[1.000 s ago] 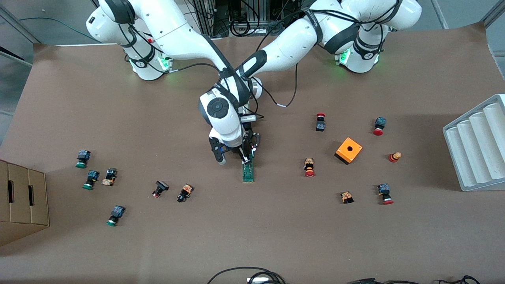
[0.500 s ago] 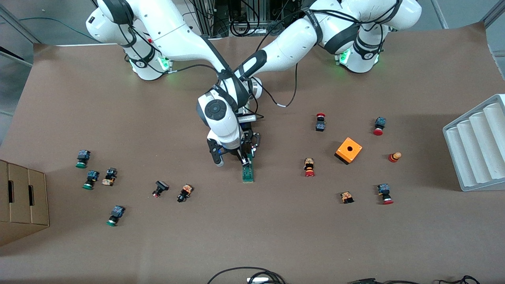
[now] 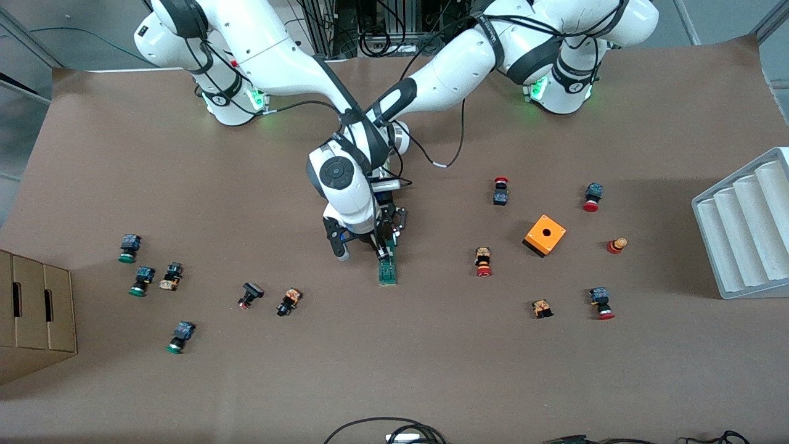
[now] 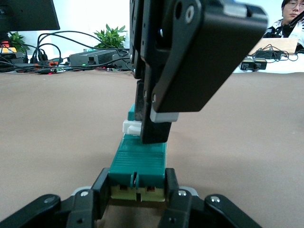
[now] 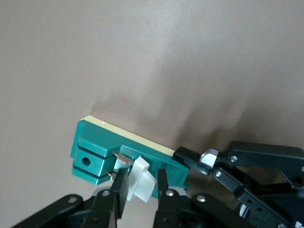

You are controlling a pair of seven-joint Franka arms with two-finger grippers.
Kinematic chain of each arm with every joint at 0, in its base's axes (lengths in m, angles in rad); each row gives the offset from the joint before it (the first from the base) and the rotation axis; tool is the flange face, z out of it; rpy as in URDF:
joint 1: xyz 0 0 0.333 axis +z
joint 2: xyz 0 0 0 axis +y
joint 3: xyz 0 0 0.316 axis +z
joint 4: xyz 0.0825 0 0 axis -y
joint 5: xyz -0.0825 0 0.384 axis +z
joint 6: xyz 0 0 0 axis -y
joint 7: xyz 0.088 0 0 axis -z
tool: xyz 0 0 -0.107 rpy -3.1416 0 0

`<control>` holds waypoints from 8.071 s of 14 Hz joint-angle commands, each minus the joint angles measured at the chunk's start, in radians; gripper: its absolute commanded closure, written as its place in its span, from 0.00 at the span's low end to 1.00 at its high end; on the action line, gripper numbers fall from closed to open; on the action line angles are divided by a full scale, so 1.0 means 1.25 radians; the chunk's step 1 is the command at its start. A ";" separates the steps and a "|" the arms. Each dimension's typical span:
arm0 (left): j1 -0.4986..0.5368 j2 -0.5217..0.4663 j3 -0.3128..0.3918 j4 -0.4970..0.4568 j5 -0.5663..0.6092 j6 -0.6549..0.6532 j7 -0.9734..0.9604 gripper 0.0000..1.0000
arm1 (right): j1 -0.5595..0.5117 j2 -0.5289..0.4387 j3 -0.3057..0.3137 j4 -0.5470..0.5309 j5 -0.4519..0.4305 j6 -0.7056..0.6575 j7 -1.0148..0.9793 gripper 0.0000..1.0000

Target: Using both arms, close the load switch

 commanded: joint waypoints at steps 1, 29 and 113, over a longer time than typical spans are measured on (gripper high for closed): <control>0.002 0.015 -0.006 0.018 0.013 -0.004 0.013 0.49 | -0.013 0.020 0.020 0.033 0.020 0.004 -0.009 0.72; 0.003 0.017 -0.006 0.017 0.010 -0.004 0.036 0.49 | -0.140 0.036 0.092 0.152 0.041 -0.078 -0.006 0.83; 0.075 -0.352 -0.010 0.036 -0.337 0.196 0.454 0.00 | -0.574 -0.538 -0.033 0.097 -0.275 -0.754 -1.494 0.00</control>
